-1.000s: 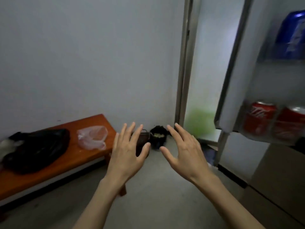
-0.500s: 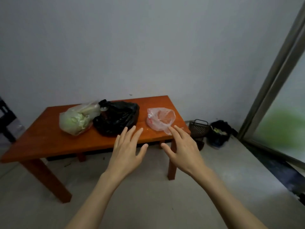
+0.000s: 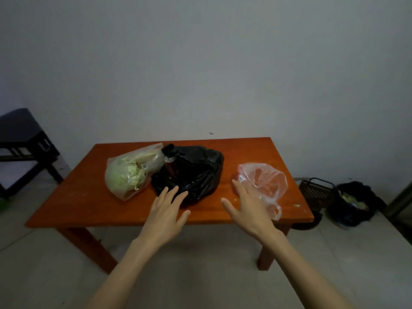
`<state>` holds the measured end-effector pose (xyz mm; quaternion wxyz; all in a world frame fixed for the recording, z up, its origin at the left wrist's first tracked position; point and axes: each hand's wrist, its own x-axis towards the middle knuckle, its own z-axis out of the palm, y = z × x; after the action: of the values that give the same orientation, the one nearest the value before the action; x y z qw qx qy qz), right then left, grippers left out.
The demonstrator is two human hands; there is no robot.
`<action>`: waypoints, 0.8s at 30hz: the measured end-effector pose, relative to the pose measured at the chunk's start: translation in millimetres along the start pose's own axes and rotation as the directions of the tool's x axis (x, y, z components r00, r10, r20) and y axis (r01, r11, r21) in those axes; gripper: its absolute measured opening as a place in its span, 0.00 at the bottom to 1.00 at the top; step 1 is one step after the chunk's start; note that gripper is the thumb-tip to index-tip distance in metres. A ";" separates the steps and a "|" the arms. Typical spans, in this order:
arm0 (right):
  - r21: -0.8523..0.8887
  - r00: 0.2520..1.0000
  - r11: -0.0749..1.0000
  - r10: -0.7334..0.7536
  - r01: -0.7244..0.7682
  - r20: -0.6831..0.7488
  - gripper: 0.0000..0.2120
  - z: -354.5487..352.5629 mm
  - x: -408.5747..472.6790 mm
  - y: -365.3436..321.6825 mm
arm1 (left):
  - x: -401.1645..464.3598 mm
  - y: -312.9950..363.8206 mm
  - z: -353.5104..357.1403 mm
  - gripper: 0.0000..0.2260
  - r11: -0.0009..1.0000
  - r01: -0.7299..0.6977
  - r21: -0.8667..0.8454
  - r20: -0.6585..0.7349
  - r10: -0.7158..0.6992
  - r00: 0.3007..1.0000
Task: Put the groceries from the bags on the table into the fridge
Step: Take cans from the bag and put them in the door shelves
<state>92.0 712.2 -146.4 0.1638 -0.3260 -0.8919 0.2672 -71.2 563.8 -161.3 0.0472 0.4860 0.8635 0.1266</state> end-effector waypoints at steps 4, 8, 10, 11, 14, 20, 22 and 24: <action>0.006 0.998 0.999 0.034 -0.035 0.047 0.31 16.3 42.4 5.2 | 33.8 -24.6 14.7 0.25 0.999 0.019 -0.042 0.048 -0.017 0.999; -0.011 0.995 0.998 0.069 -0.068 0.067 0.32 42.0 94.8 4.1 | 84.4 -59.2 18.1 0.24 0.996 0.016 -0.089 0.060 -0.011 0.998; -0.031 0.995 0.996 0.084 -0.082 0.062 0.32 54.5 121.0 2.9 | 112.9 -73.6 18.0 0.24 0.995 -0.013 -0.098 0.053 0.018 0.998; -0.039 0.993 0.995 0.097 -0.095 0.063 0.32 63.6 138.4 3.1 | 131.3 -83.0 19.0 0.24 0.994 -0.031 -0.101 0.053 0.036 0.998; -0.072 0.986 0.986 0.154 -0.150 0.057 0.32 92.0 191.8 1.6 | 192.4 -111.3 22.9 0.23 0.992 -0.109 -0.065 0.054 0.113 0.992; -0.171 0.940 0.929 0.338 -0.327 0.039 0.34 142.6 273.6 5.0 | 290.6 -156.4 28.7 0.25 0.966 -0.256 0.019 0.116 0.253 0.961; -0.180 0.906 0.894 0.422 -0.411 0.024 0.36 153.7 288.2 13.4 | 315.3 -163.6 34.8 0.28 0.949 -0.306 0.078 0.179 0.289 0.941; -0.166 0.856 0.848 0.516 -0.504 0.037 0.36 164.1 296.4 24.1 | 334.2 -168.3 45.3 0.32 0.926 -0.352 0.139 0.263 0.308 0.914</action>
<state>-190.1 865.4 -257.3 0.0262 -0.5514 -0.7967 0.2461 -376.1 772.7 -235.5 0.0826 0.6389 0.7648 -0.0059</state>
